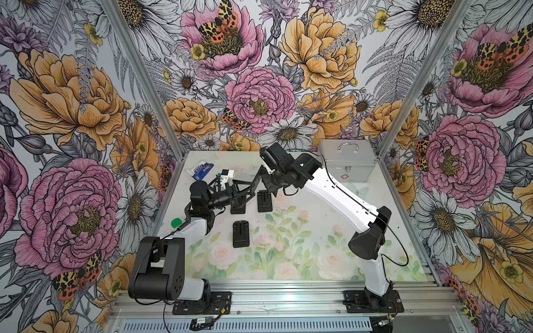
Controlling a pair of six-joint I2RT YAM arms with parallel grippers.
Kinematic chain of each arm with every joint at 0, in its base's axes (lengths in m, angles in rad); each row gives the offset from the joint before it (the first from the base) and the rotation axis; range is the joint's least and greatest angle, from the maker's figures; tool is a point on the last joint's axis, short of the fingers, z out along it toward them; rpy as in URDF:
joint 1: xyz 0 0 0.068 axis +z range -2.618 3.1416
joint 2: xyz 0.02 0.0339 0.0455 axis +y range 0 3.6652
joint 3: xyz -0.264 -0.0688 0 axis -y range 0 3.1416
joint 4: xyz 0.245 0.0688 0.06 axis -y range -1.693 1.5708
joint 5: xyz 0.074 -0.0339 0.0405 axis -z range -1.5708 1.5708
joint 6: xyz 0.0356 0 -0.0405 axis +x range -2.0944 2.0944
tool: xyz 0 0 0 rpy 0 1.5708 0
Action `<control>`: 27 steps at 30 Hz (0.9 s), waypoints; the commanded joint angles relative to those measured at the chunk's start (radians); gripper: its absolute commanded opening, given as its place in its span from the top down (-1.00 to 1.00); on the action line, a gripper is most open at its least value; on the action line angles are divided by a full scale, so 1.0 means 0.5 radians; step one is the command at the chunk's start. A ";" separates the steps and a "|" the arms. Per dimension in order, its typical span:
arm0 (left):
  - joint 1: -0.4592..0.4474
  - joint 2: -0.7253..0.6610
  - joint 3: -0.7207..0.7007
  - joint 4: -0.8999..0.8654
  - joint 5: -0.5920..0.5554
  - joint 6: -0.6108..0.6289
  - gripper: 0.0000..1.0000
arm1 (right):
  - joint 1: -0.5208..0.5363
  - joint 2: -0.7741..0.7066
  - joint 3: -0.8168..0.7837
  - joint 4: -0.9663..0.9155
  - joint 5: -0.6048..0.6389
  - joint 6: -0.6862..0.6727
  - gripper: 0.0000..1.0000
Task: Open the phone stand
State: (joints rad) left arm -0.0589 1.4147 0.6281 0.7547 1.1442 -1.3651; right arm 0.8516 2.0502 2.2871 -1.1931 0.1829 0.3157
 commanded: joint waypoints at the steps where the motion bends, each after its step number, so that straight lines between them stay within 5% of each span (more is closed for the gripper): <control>1: 0.066 -0.065 0.064 -0.055 -0.097 0.129 -0.14 | 0.009 -0.092 -0.078 -0.064 -0.047 -0.090 1.00; 27: 0.155 0.278 0.394 -0.224 -0.307 0.385 -0.13 | 0.089 -0.344 -0.225 -0.062 -0.696 -0.232 1.00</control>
State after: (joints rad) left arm -0.0277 1.5066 0.7914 0.6350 1.1427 -1.2495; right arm 0.8524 1.9568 2.1605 -1.1194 -0.0021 0.2153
